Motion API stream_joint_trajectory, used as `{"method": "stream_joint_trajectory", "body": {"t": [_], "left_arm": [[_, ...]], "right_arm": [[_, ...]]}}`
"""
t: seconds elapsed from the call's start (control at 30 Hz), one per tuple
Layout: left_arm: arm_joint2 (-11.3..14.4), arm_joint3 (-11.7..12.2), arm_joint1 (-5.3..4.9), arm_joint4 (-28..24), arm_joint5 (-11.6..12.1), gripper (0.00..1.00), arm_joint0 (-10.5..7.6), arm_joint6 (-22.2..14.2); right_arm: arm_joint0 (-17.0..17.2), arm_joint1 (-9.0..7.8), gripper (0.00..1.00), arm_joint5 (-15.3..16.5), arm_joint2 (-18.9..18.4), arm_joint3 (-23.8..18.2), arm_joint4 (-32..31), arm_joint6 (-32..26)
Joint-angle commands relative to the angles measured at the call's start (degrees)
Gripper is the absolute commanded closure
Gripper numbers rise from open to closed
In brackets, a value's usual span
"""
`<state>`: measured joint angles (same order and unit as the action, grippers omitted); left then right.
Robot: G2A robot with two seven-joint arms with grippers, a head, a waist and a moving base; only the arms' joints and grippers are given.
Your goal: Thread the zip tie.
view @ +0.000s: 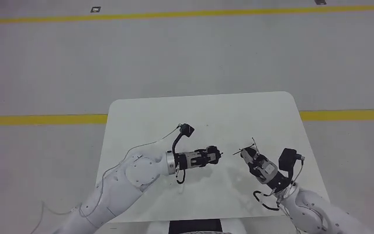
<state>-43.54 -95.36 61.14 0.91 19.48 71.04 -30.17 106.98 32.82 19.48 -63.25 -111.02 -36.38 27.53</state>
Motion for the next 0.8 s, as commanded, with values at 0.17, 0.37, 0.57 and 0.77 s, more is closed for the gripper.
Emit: {"method": "stream_joint_trajectory", "body": {"t": [0.17, 0.37, 0.57, 0.77], "left_arm": [[0.37, 0.54, 0.23, -1.92, 0.0, 1.0, 0.0, -0.03], [0.37, 0.54, 0.23, -1.92, 0.0, 1.0, 0.0, -0.03], [0.37, 0.54, 0.23, -1.92, 0.0, 1.0, 0.0, -0.03], [0.37, 0.54, 0.23, -1.92, 0.0, 1.0, 0.0, -0.03]], "right_arm": [[-1.22, -1.02, 1.0, 0.0, 2.24, -0.02, 0.19, 1.2], [-1.22, -1.02, 1.0, 0.0, 2.24, -0.02, 0.19, 1.2], [-2.21, 0.08, 1.0, 0.0, 3.14, -0.77, -1.33, 4.12], [-3.66, 1.25, 1.0, 0.0, 5.5, 0.32, -3.09, 4.45]]}}
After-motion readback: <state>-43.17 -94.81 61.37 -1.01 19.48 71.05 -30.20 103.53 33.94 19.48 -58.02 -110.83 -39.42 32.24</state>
